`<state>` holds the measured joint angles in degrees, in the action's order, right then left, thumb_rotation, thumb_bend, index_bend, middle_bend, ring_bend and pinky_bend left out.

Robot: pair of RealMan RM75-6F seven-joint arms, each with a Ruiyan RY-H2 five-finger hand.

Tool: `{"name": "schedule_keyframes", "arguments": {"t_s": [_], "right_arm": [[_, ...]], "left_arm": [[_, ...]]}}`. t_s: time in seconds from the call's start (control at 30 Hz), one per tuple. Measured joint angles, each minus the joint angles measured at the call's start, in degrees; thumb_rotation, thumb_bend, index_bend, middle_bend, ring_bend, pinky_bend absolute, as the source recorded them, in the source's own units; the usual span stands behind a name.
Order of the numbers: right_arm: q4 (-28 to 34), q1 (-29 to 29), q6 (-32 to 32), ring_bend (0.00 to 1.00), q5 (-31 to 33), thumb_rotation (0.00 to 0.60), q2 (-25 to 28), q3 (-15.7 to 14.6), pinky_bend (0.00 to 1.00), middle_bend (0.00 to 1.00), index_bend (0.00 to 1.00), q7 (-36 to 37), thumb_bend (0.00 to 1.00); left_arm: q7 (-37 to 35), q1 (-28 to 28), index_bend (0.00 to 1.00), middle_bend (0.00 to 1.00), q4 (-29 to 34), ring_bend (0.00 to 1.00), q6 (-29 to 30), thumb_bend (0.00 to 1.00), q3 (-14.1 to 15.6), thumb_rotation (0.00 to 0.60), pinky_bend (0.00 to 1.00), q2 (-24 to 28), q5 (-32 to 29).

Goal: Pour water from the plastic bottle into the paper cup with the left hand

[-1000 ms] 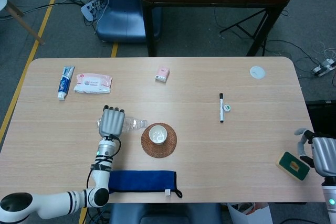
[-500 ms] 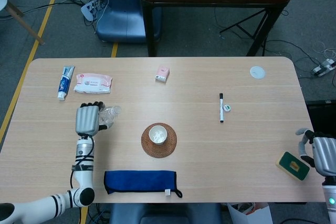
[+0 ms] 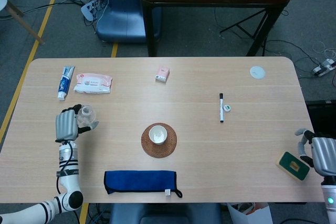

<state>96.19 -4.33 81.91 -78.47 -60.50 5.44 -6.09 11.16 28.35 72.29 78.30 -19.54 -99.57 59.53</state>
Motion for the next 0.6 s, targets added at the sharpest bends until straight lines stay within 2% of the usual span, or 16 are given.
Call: {"name": "schedule_keyframes", "arguments": {"t_s": [0.33,0.6], "right_arm": [[0.16,0.04,-0.02,0.50,0.01,0.600,-0.02,-0.10,0.54,0.55,0.42,-0.32,0.54],[0.11,0.08,0.01,0.50,0.19,0.600,0.10,0.00,0.54,0.55,0.42,-0.09,0.54]], "left_arm": [[-8.78,-1.52,0.68,0.72,-5.28,0.41,-1.71,0.08,-0.41,0.600,0.35,-2.44,0.66],[-15.34,-1.92,0.68,0.72,-12.33,0.41,-4.44,0.08,-0.56,0.600,0.33,-4.23,1.67]]}}
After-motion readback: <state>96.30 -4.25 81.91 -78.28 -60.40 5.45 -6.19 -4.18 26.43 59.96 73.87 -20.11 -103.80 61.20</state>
